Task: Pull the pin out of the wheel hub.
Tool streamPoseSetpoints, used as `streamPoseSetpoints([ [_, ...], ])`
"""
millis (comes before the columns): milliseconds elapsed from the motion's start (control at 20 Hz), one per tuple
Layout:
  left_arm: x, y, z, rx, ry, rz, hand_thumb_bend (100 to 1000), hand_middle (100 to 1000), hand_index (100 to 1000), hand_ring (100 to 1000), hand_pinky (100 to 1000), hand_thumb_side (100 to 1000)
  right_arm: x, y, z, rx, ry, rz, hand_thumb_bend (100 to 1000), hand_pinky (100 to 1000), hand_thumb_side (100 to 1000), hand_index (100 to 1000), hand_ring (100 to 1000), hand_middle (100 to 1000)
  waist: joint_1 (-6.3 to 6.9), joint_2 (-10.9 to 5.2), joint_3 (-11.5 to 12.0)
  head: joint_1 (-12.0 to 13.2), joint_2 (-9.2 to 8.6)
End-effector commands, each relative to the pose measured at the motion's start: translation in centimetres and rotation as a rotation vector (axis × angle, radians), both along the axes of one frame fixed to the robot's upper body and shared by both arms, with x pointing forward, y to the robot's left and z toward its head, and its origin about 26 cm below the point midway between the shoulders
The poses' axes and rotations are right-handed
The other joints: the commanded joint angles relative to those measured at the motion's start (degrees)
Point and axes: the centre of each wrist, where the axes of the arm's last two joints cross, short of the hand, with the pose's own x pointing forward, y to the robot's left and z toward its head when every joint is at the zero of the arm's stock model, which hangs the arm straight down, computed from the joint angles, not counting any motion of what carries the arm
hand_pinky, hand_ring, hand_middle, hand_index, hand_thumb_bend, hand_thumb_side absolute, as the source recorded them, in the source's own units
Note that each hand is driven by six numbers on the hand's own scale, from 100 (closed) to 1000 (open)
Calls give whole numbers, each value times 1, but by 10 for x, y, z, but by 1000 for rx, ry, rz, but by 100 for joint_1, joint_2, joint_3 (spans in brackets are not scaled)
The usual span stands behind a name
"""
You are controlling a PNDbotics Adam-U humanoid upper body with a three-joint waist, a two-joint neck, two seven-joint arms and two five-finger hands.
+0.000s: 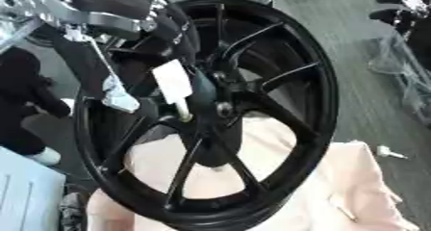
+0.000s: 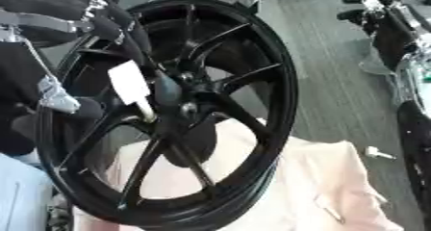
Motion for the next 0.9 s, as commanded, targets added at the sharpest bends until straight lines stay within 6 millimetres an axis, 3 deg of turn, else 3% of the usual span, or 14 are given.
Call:
streamPoseSetpoints([
  [50,2,4,9,208,-71,-106,477,805,816,831,843,458,-1,-3,17,-35,-38,-1,120,958,568,842,714,763,-63,-82,-6,16,-60],
  [450,12,7,5,226,-80,-77,496,805,810,834,845,492,-1,-2,17,-37,-37,3,117,959,571,842,715,764,-65,-84,-15,-25,-242],
  [900,21,6,-3,250,-66,-67,467,790,804,826,840,541,0,-2,17,-39,-36,4,115,959,573,843,715,764,-61,-84,-30,16,-291],
])
